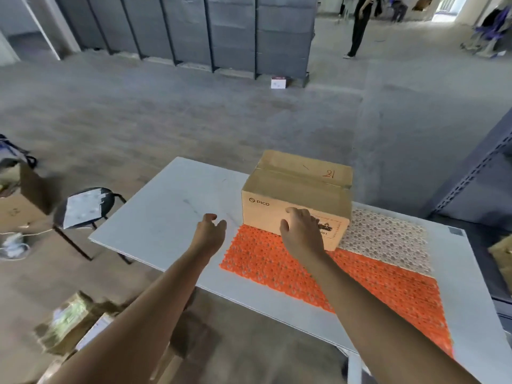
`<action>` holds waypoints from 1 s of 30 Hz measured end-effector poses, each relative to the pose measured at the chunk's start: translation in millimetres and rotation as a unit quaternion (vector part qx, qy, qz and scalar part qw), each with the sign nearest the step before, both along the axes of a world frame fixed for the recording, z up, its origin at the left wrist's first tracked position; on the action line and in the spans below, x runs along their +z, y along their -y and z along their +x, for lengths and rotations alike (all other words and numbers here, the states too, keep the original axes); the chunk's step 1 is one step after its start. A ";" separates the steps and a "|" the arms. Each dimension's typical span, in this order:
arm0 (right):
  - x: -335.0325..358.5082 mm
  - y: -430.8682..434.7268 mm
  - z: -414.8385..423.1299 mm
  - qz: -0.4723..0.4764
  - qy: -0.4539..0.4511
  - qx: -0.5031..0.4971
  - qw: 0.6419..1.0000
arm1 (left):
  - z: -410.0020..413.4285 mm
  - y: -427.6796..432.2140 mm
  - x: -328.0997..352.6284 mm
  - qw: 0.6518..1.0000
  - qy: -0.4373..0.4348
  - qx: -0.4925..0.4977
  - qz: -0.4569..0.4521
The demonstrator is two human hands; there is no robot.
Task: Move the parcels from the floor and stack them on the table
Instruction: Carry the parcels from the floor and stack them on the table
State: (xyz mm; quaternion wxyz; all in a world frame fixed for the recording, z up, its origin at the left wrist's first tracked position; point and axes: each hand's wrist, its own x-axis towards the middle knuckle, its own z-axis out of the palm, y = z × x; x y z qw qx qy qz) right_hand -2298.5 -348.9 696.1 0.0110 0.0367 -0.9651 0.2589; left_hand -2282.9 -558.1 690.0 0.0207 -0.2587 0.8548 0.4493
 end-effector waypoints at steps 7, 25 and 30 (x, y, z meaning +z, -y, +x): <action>7.4 80.5 59.3 -0.056 0.023 0.084 0.995 | 86.1 59.6 20.7 0.998 -0.036 0.046 0.004; -22.5 358.7 426.3 -0.069 0.200 0.352 0.912 | 531.9 265.6 6.8 0.954 -0.083 0.276 0.086; -34.9 416.3 513.8 -0.040 0.225 0.426 0.875 | 632.7 310.7 -15.7 0.918 -0.050 0.382 0.092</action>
